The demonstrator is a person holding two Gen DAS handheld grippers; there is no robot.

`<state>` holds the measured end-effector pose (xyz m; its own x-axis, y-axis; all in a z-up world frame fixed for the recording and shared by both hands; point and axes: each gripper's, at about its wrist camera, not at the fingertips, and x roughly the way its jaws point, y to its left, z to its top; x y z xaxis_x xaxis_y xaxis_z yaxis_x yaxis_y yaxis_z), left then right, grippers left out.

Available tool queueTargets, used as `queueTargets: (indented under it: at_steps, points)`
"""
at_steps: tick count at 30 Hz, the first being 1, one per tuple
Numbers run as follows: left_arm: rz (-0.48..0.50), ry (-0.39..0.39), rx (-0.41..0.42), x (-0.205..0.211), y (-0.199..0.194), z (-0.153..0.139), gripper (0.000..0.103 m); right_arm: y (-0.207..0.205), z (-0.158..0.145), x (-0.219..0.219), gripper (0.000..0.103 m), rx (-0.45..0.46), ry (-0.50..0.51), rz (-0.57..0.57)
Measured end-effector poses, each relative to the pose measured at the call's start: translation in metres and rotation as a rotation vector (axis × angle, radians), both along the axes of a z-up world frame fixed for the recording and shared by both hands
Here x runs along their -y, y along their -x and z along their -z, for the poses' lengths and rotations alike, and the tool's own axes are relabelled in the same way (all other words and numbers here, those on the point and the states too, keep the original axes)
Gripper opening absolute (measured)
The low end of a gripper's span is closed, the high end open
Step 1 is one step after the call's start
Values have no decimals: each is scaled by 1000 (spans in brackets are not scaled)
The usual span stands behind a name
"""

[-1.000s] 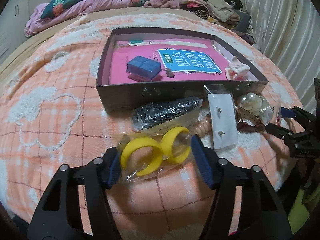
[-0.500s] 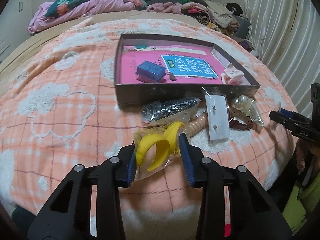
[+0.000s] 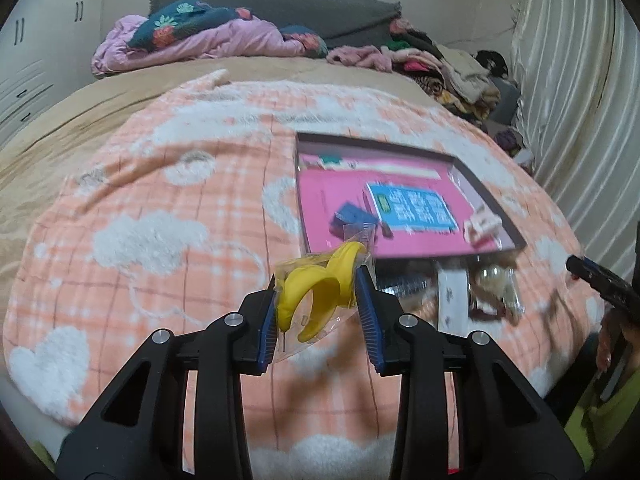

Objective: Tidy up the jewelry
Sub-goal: 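Lower the bangles onto the booklet with the left tool while the right places the earrings bag inside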

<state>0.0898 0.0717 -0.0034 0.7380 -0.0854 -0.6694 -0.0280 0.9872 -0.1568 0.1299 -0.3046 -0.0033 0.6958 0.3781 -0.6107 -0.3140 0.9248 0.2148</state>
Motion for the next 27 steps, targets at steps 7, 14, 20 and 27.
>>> queueTargets:
  at_steps: [7, 14, 20, 27]
  points:
    - [-2, -9, 49, 0, -21, -19, 26, -11, -23, -10, 80, 53, -18, -21]
    - [15, -9, 69, 10, -42, -30, 26, -22, -45, -31, 80, 102, -21, -53]
    - [46, -12, 86, 26, -58, -40, 26, -34, -59, -47, 80, 129, 6, -55]
    - [76, -18, 88, 43, -75, -43, 26, -52, -80, -54, 80, 139, -67, -50]
